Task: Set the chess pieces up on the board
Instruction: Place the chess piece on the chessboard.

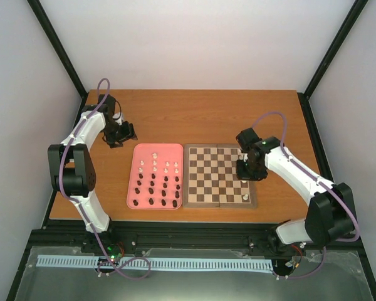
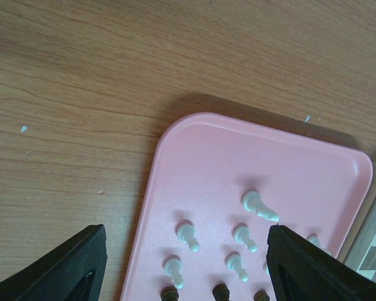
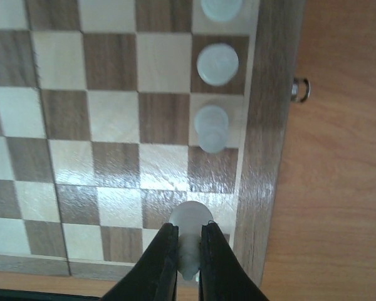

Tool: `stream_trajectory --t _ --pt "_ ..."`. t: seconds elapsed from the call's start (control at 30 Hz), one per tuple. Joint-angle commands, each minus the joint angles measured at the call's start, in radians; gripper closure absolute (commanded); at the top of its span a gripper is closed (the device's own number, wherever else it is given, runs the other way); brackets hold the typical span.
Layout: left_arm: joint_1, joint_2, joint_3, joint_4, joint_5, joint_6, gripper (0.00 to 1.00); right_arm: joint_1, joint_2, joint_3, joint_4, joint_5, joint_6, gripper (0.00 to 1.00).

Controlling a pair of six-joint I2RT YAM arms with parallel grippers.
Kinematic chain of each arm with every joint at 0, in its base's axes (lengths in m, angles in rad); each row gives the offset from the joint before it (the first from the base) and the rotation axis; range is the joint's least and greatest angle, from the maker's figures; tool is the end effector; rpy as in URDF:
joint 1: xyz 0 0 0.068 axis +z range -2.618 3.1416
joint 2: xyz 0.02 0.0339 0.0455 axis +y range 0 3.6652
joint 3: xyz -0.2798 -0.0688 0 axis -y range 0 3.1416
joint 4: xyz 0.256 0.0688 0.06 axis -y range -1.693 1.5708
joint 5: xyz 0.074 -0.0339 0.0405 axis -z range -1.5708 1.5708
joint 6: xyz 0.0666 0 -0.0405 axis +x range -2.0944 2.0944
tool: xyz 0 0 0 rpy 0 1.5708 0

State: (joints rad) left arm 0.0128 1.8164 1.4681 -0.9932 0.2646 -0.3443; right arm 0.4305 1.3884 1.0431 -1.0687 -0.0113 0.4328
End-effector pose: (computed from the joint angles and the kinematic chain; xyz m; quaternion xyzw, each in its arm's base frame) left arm 0.3808 -0.0125 0.2193 -0.1600 0.9718 -0.1480 0.0902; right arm 0.2291 0.1060 0.2196 0.0007 0.9969 0.0379 0.0688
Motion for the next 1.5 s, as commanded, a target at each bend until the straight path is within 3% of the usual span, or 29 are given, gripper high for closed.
stream_trajectory --t 0.0,0.37,1.47 --pt "-0.004 -0.009 -0.006 0.015 0.013 -0.012 0.21 -0.013 -0.020 -0.061 0.029 0.001 0.052 0.97" --pt "-0.003 -0.002 -0.002 0.016 0.014 -0.009 0.21 -0.016 0.008 -0.133 0.144 0.005 0.107 0.97" --pt "-0.003 0.020 0.012 0.010 0.011 -0.001 0.21 -0.062 0.120 -0.138 0.176 0.004 0.052 0.93"
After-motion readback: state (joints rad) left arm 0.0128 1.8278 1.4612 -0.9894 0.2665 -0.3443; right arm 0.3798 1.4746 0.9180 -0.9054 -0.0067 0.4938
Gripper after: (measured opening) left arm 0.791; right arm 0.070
